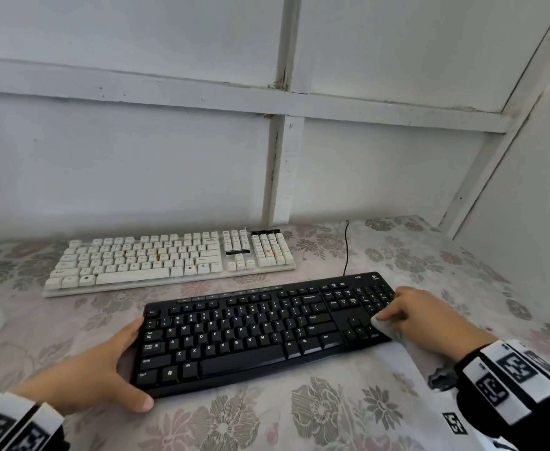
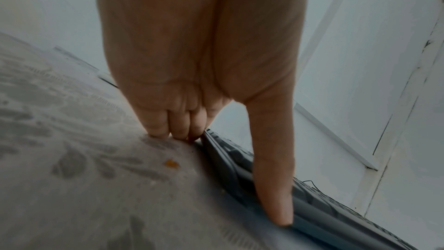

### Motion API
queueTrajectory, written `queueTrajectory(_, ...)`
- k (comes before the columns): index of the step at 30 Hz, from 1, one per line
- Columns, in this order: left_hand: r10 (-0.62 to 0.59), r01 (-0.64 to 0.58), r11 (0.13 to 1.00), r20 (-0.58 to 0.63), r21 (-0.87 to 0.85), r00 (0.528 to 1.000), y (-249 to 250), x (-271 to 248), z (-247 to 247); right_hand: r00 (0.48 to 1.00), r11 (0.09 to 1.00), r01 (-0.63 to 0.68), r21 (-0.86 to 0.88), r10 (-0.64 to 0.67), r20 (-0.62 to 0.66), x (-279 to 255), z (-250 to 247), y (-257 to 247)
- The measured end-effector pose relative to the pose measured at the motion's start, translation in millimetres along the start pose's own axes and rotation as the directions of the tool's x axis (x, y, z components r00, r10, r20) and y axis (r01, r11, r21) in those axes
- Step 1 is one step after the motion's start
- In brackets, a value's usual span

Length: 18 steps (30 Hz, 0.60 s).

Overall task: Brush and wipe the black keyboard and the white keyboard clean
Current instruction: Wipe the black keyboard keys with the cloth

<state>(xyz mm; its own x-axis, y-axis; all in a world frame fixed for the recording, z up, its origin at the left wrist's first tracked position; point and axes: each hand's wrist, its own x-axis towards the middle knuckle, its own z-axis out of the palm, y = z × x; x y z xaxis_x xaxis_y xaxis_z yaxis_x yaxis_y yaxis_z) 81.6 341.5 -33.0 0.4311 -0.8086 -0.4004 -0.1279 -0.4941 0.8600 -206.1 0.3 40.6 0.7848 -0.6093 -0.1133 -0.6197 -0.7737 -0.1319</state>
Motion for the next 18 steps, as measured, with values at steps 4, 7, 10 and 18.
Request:
queueTrajectory(4,0.01,-0.01,1.0,-0.002,0.007,1.0,-5.5,2.1,-1.6,0.997,0.991,0.06,0.116,-0.065,0.042,-1.9,3.3,-4.7)
queueTrajectory(7,0.014,-0.014,1.0,0.0,-0.008,1.0,-8.2,3.4,-1.7,0.999,0.987,0.042,0.153,-0.047,0.028,-3.4,10.9,2.4)
queueTrajectory(10,0.004,-0.005,1.0,-0.004,-0.017,1.0,-9.9,3.9,-1.9,0.999,0.984,-0.05,0.168,0.053,-0.012,-2.3,10.1,20.9)
queueTrajectory(18,0.021,-0.021,0.999,0.002,-0.047,1.0,-4.3,1.9,1.2,0.985,0.976,-0.167,0.136,0.171,-0.02,6.0,-1.0,45.8)
